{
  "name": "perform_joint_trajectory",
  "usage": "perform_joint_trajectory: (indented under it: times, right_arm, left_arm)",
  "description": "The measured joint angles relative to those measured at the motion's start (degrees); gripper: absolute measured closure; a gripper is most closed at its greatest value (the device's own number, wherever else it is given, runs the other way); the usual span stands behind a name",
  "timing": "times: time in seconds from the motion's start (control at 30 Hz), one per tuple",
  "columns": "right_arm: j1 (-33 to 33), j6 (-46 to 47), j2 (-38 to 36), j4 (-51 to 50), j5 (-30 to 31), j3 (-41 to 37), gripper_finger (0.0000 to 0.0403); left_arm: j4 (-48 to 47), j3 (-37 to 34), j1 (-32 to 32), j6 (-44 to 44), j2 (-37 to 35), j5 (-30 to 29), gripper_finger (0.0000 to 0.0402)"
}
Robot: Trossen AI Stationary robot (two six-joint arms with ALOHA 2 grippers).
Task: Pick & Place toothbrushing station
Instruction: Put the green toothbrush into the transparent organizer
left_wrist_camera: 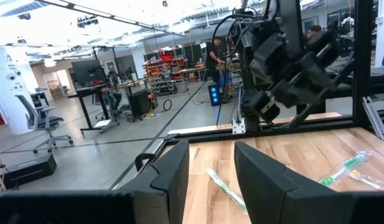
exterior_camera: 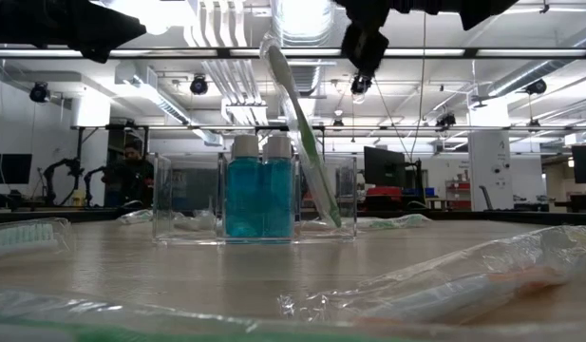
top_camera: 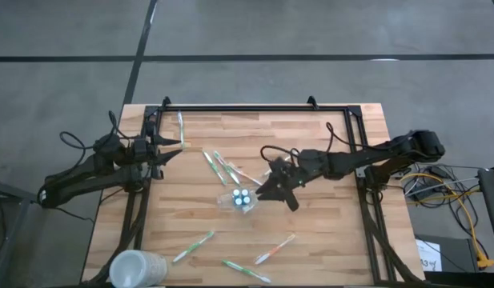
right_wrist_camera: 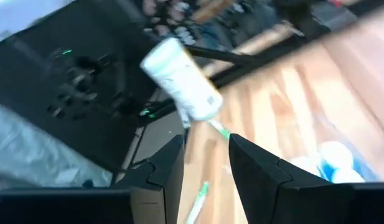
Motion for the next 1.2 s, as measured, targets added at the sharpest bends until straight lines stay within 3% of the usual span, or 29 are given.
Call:
perform_joint_trajectory:
  times: [0.3,0.47,0.67,0.77,0.97,1.2]
  right_arm:
    - [-2.8,3.4,-6.9,-17.9,14.4,0.0,0.0282]
    - [-3.1,15.2,-11.4,-25.4,31.5,0.0,0.0290]
    - [-3.8,25.2,-13.8,-28.0,46.0,0.0,0.0300]
    - [-4.4,37.1,-14.4,-30.6,51.2,0.0,0.0298]
    - [-6.0,53.6,-14.8,-41.4,52.6,0.0,0.0285]
    - [-7.9,58.3,-15.3,-47.7,52.6,0.0,0.0272]
  left_arm:
    - [0.0,0.0,0.0,0.0,0.0,0.0,0.0268]
    - [0.0,0.0,0.0,0.0,0.0,0.0,0.0268]
    - [0.0,0.0,0.0,0.0,0.0,0.0,0.0268]
    - [0.0,0.0,0.0,0.0,0.0,0.0,0.0268]
    - [0.0,0.0,0.0,0.0,0.0,0.0,0.0268]
    - [0.0,0.0,0.0,0.0,0.0,0.0,0.0268]
